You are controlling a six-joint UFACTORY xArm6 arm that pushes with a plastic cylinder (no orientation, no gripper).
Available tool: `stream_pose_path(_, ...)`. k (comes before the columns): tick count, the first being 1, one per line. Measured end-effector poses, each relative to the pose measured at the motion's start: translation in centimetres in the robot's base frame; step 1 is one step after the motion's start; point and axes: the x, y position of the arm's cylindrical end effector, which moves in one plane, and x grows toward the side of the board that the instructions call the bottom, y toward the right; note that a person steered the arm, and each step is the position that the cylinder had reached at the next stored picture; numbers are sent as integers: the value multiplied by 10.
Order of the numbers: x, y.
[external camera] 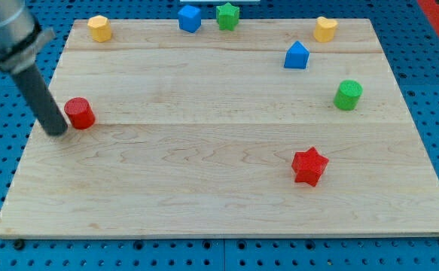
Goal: Push the red star parallel to the right of the green circle
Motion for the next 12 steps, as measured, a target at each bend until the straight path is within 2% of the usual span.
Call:
stream_pose_path(1, 50, 38)
stream_pose_path(2, 31, 127)
stream_pose_path(3, 30, 197)
stream_pose_path(4, 6, 232)
stream_pose_path(5, -5, 306)
stream_pose_path(8, -17, 311)
stream_pose_path(9, -37, 373)
stream_pose_path(11, -35, 430)
stream_pose_path(12, -63, 501)
